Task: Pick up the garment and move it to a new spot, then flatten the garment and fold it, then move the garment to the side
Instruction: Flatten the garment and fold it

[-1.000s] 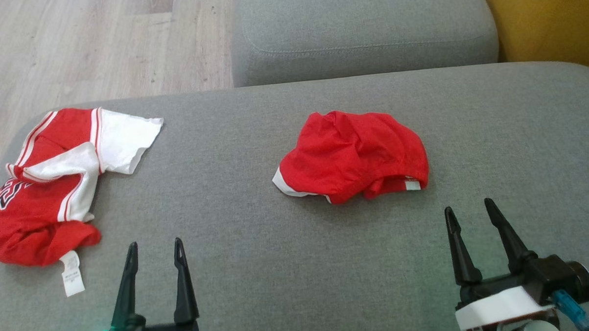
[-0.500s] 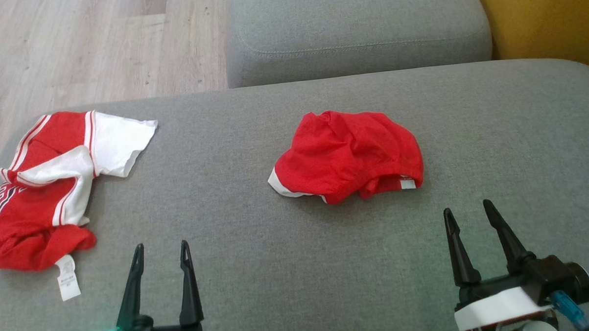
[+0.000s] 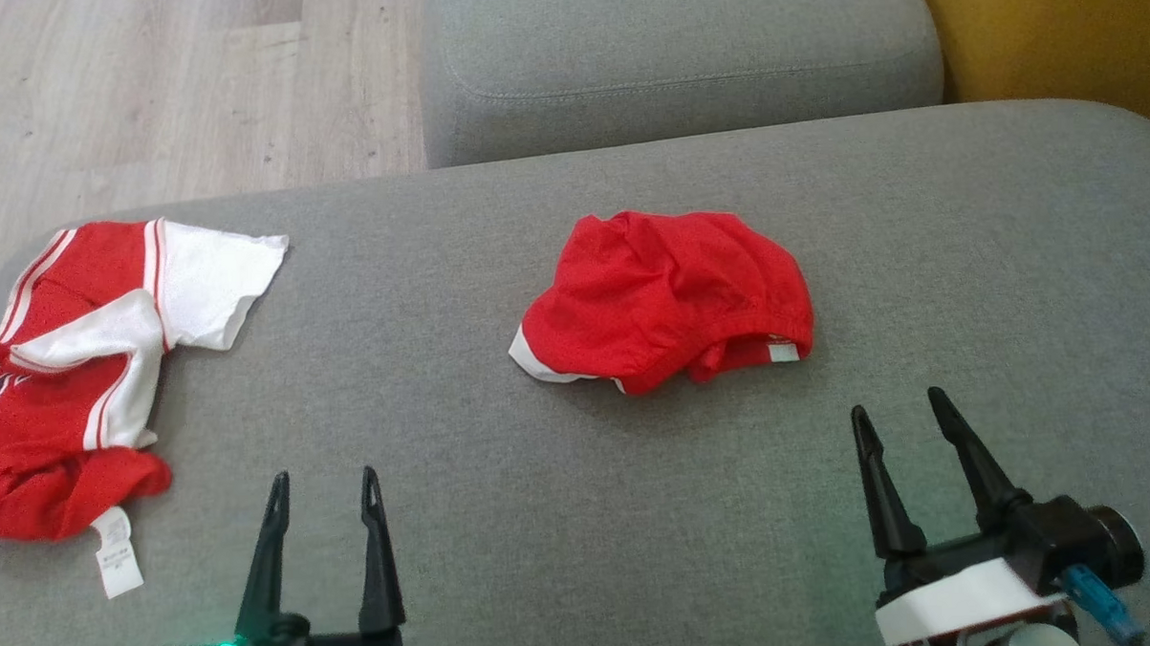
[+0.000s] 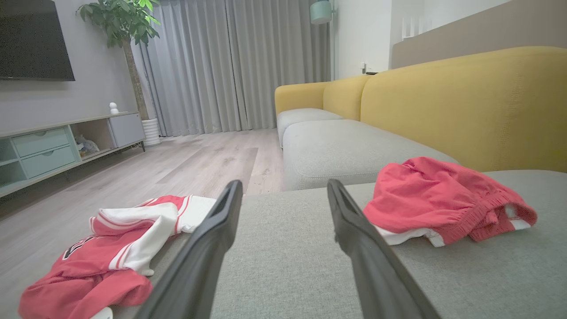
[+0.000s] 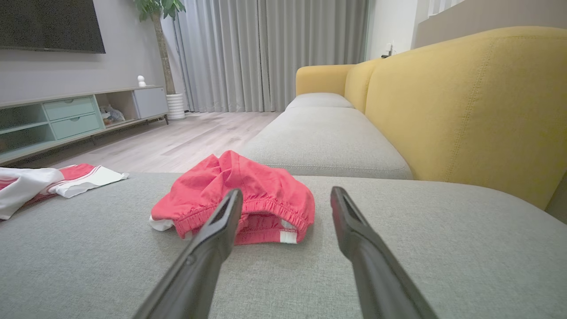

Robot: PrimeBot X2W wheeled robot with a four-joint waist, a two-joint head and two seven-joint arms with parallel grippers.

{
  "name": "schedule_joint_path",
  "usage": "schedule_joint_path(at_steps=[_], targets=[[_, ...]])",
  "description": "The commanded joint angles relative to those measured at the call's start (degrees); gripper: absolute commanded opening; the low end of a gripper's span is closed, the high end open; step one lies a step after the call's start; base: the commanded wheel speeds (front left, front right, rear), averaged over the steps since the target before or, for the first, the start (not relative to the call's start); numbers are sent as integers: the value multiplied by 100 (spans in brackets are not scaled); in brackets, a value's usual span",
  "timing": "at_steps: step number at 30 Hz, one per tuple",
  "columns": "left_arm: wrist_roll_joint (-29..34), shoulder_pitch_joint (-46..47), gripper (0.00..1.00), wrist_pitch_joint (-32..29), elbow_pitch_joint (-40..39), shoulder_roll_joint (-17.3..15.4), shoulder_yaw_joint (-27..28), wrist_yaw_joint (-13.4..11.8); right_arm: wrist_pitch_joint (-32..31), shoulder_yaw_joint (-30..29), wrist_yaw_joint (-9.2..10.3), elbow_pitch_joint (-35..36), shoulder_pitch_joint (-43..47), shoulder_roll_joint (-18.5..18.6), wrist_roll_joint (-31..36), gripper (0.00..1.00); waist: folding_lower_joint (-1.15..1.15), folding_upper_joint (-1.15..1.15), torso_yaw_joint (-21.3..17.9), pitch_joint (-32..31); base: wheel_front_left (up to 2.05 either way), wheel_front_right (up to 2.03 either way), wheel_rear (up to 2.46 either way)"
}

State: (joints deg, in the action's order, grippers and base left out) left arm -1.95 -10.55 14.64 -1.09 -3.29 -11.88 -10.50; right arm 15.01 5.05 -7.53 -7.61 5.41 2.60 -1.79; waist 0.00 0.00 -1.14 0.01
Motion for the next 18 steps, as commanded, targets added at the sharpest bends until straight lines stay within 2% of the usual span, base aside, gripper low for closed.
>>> schedule_joint_path(at_steps=[1, 6, 12, 15, 18], targets=[[43, 287, 100, 36, -197, 41, 122, 27, -1, 149, 4, 163, -254, 28, 4, 100, 0, 0, -21, 7, 0, 0, 0], [196, 417, 100, 36, -54, 17, -53, 112, -1, 47, 4, 153, -291, 28, -134, 100, 0, 0, -218, 105, 0, 0, 0], [107, 865, 100, 36, 250, 8, -252, 489, -1, 177, 4, 199, -461, 28, -404, 100, 0, 0, -714, 435, 0, 0, 0], [160, 1226, 100, 36, 492, -60, -439, 788, -1, 281, 4, 279, -605, 28, -437, 100, 0, 0, -1025, 684, 0, 0, 0], [254, 1623, 100, 36, 771, -107, -615, 976, -1, 370, 4, 320, -717, 28, -498, 100, 0, 0, -1344, 918, 0, 0, 0]])
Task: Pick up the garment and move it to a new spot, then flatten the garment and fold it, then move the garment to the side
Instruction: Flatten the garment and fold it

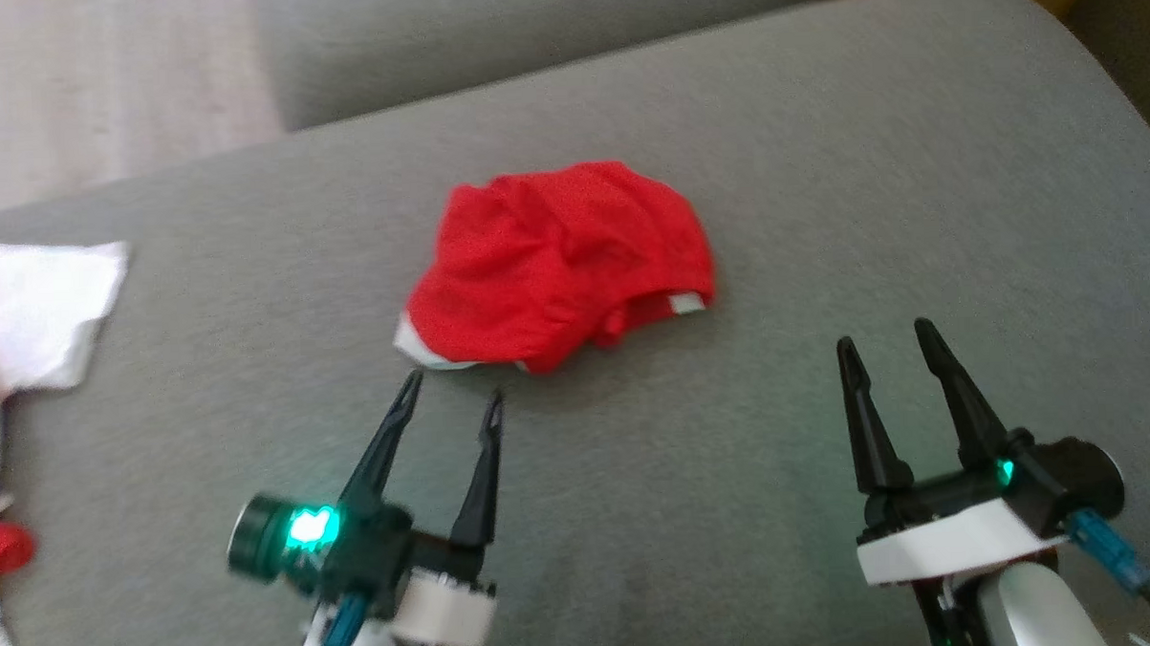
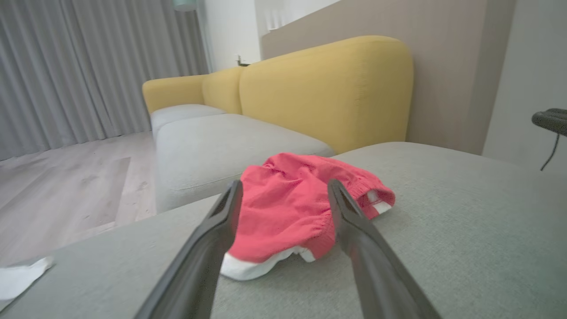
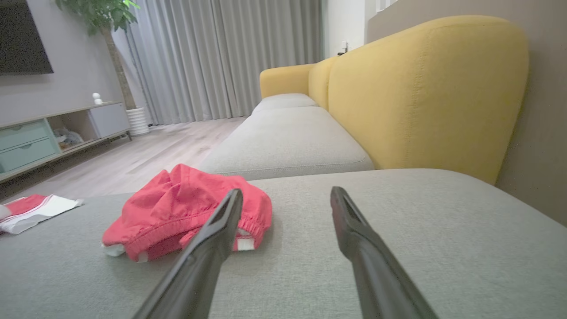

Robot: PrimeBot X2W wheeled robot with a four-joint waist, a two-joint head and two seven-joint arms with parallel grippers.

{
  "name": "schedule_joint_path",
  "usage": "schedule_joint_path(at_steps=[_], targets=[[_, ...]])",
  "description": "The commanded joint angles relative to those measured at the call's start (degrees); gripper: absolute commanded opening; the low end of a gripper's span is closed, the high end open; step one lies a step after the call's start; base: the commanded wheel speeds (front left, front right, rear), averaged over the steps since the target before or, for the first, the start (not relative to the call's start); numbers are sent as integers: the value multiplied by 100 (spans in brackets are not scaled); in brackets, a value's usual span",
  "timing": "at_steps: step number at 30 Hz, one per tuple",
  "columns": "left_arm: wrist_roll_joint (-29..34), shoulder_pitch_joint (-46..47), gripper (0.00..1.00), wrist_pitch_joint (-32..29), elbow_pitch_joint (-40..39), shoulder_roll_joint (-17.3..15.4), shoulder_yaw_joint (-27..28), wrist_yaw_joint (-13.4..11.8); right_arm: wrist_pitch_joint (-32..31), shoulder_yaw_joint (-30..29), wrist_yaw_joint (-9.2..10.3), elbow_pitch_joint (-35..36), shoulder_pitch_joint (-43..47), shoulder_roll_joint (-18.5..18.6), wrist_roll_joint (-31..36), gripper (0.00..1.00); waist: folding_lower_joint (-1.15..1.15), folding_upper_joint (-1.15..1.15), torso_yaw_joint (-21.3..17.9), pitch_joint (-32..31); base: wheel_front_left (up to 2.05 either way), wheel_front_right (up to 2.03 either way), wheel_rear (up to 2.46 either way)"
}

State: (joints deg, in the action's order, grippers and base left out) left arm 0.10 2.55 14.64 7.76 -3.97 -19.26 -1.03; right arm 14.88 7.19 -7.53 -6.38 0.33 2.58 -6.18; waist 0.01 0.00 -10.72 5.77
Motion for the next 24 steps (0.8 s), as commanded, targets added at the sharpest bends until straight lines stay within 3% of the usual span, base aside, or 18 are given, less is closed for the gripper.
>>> schedule_joint_path(at_steps=[1, 14, 24], targets=[[81, 446, 100, 36, -4, -45, 55, 83, 12, 172, 4, 205, -238, 30, -123, 100, -1, 0, -476, 403, 0, 0, 0], [839, 2287, 100, 36, 2316, -116, -1011, 368, 12, 142, 4, 239, -531, 30, -343, 100, -1, 0, -1529, 1150, 0, 0, 0], [1016, 3490, 100, 36, 3604, -65, -1091, -88, 12, 235, 4, 241, -655, 30, -477, 100, -1, 0, -1964, 1561, 0, 0, 0]])
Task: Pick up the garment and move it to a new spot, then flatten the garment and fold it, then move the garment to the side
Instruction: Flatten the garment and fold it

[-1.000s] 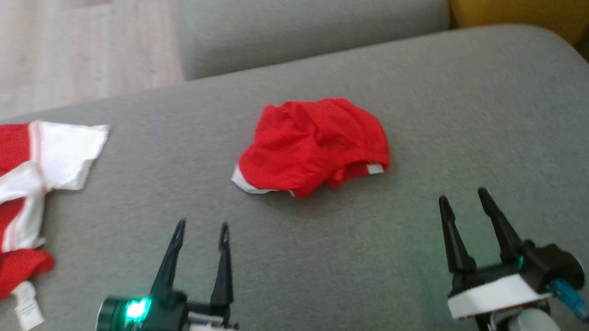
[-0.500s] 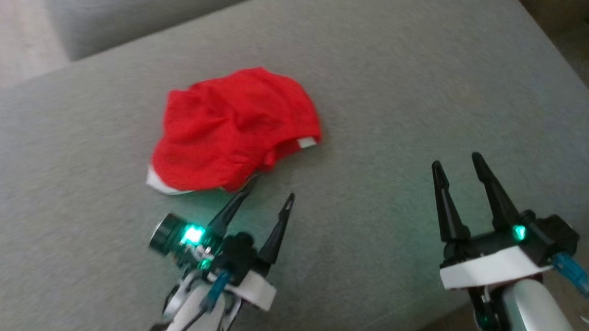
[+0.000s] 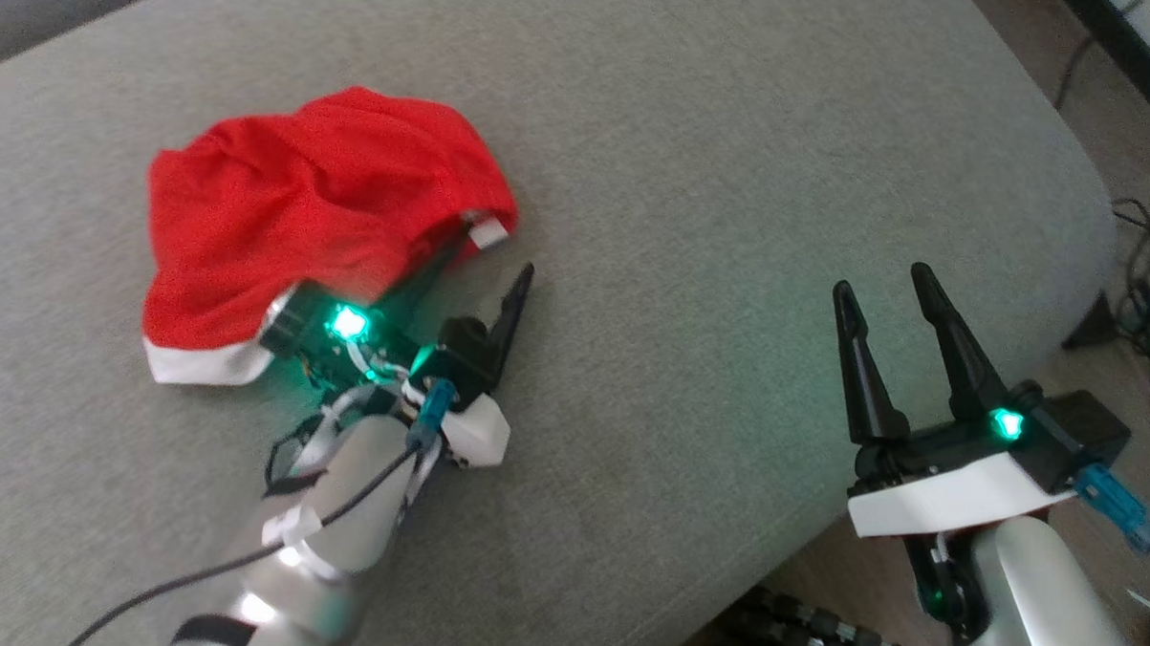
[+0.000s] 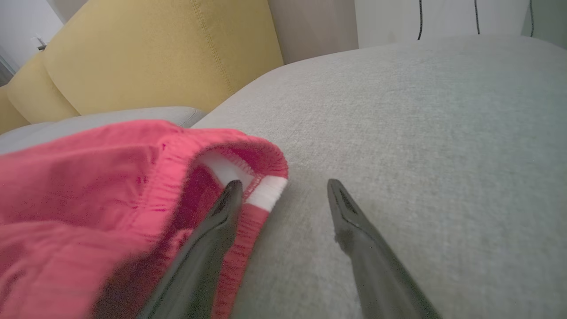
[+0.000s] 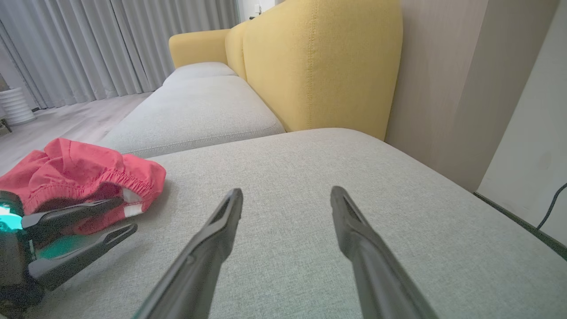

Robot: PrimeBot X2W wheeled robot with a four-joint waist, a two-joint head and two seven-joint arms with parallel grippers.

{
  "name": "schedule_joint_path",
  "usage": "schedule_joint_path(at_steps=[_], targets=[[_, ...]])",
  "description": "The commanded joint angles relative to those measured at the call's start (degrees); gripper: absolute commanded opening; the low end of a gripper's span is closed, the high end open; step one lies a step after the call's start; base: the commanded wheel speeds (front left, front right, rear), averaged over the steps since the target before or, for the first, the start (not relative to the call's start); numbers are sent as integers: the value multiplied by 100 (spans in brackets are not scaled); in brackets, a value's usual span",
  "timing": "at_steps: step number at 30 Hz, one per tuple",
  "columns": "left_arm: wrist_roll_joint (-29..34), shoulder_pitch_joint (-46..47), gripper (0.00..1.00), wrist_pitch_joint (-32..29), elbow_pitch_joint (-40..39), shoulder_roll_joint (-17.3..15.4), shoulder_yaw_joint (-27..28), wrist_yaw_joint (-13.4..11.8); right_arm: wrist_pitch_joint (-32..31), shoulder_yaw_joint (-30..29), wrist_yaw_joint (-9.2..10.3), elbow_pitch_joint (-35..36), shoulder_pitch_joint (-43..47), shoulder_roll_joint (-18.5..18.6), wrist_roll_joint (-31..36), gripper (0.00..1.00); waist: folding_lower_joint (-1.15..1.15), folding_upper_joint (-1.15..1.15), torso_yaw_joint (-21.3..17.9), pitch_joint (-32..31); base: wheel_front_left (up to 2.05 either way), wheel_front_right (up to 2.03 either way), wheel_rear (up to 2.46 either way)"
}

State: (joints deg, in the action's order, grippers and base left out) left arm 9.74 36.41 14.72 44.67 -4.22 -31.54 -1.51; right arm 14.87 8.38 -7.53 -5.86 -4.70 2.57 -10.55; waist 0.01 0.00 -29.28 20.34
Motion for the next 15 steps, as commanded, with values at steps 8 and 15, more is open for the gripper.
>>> schedule_joint_path(at_steps=[8, 15], targets=[[-31, 415, 100, 28, 244, -160, 105, -381, 13, 78, 4, 181, -123, 31, -101, 100, -1, 0, -233, 171, 0, 0, 0], [-228, 661, 52, -100, 1191, -92, 143, -388, 13, 23, 4, 185, -51, 31, -75, 100, -1, 0, -246, 79, 0, 0, 0]])
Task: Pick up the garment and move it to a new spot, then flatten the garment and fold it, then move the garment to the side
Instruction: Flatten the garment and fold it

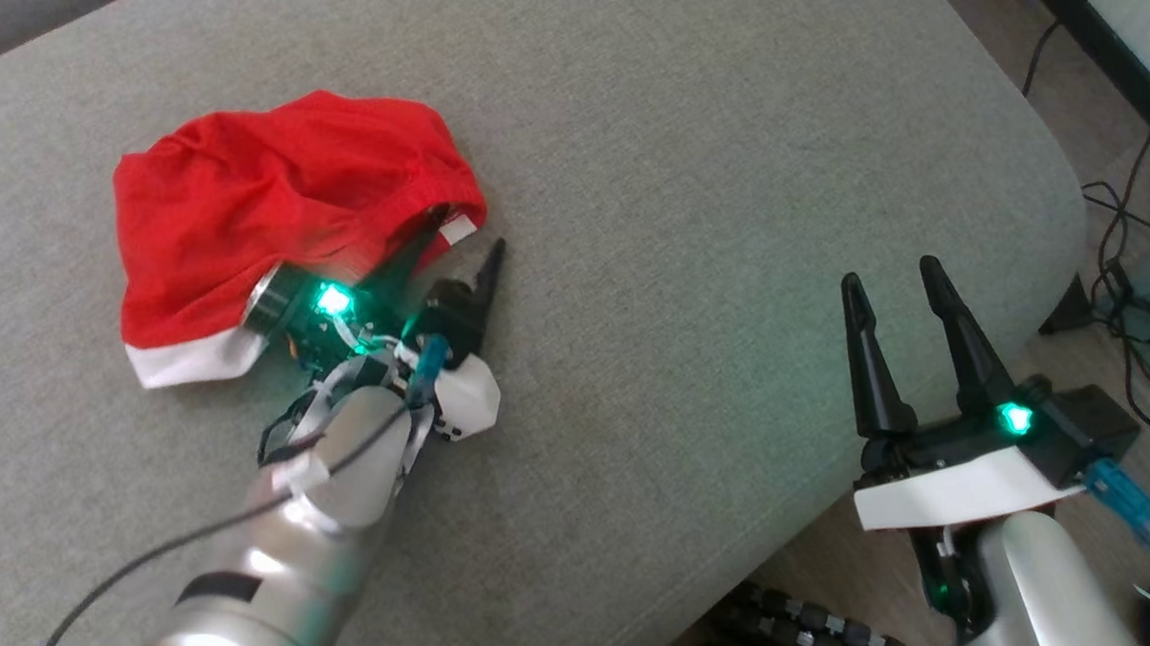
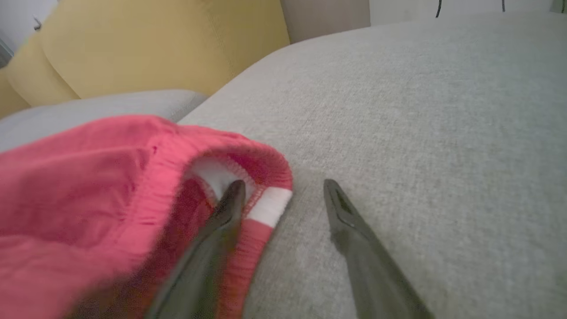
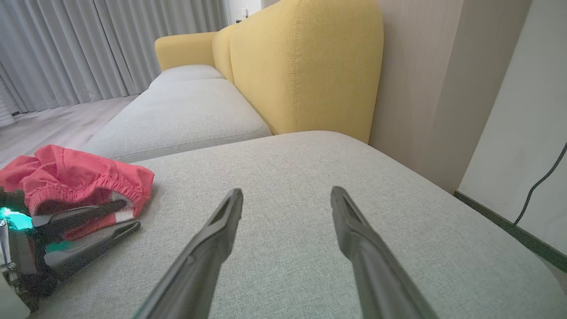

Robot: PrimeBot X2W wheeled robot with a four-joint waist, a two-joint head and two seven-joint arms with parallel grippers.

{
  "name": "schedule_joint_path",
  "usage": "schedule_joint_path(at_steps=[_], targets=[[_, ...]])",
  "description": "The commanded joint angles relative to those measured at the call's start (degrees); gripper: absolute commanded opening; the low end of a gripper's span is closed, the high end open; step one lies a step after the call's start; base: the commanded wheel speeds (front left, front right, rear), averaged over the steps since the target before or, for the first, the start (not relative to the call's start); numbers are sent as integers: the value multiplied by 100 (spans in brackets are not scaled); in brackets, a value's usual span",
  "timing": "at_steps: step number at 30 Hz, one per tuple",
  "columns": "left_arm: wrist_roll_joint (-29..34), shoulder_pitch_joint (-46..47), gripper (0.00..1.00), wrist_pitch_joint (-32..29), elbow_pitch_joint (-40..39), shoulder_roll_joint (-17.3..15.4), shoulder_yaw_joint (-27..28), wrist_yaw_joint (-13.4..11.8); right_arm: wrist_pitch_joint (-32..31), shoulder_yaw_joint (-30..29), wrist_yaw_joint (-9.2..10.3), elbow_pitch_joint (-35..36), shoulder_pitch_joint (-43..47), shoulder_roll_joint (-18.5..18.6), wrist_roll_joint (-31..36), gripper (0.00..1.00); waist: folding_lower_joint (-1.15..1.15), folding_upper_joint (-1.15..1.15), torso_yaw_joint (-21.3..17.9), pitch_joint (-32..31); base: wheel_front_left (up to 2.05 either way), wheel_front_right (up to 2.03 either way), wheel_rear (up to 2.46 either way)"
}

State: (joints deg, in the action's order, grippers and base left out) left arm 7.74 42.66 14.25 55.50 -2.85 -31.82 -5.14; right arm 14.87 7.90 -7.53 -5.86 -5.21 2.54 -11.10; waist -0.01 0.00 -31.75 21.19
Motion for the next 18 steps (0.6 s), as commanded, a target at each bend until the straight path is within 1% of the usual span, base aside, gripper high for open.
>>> schedule_joint_path(at_steps=[1, 2, 7, 10, 14, 18], targets=[[-96, 78, 34, -113, 247, -202, 201, 11, 13, 68, 4, 185, 9, 33, -14, 100, 1, 0, 1, -21, 0, 0, 0], [-152, 117, 0, -164, 373, -179, 224, 29, 13, 69, 4, 186, 17, 33, -7, 100, 1, 0, 1, -36, 0, 0, 0], [-299, 260, 0, -447, 882, -107, 237, 74, 13, 97, 4, 178, 56, 33, 39, 100, 1, 0, 5, -161, 0, 0, 0], [-414, 324, 0, -426, 978, -72, 245, 155, 13, 118, 4, 150, 94, 33, 57, 100, 1, 0, 5, -291, 0, 0, 0], [-518, 443, 0, -245, 853, -35, 211, 163, 13, 182, 4, 104, 123, 33, 69, 100, 1, 0, 17, -522, 0, 0, 0], [-691, 564, 0, -96, 445, -11, 154, 239, 13, 264, 4, 48, 149, 33, 114, 100, 1, 0, 35, -742, 0, 0, 0]])
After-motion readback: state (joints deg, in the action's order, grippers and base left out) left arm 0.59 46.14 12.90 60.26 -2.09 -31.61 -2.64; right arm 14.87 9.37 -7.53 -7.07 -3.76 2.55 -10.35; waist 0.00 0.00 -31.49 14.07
